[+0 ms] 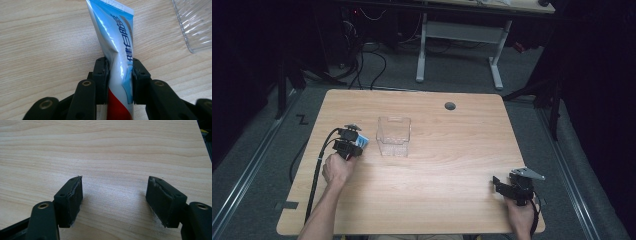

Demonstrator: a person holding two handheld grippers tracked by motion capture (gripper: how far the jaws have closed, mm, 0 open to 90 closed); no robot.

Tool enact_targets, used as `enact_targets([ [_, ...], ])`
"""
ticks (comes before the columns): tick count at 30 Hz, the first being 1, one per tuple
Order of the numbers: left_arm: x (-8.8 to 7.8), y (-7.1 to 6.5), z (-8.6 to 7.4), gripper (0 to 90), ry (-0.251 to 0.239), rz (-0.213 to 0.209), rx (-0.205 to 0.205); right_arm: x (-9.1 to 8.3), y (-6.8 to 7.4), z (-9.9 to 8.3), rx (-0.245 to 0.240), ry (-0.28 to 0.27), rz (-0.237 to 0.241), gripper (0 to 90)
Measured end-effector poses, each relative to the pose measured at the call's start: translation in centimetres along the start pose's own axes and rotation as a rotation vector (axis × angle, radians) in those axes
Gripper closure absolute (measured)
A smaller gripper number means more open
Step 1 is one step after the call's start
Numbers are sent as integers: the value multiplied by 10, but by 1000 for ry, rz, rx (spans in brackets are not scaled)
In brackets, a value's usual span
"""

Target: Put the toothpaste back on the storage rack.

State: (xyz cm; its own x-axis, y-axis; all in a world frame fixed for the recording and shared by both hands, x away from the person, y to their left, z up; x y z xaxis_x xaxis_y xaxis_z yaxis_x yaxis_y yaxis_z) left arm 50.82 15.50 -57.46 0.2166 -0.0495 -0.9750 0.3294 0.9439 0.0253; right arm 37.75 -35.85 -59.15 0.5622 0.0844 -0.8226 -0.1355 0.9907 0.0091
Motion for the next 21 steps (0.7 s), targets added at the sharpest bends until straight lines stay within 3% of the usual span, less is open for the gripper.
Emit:
enact_targets([
  [12, -20, 3, -4, 706, -54, -18, 13, 0, 0, 0, -3, -1, -2, 299],
  [21, -44, 8, -9, 713, -124, -34, 13, 0, 0, 0, -3, -1, -2, 299],
])
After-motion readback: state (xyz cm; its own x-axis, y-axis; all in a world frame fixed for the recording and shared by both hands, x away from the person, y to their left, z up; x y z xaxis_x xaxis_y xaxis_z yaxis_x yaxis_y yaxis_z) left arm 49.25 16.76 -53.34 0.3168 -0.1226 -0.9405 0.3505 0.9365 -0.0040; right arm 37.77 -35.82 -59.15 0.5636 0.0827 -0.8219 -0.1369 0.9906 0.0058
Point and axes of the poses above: each handheld gripper's, and its own axes: x roughly forward along the jaws, z roughly out of its top, y roughly to its left, the point moved 9 cm from there along x, roughly forward along the jaws, and after that the axes turned 12 degrees about y, right-handed, at the moved point
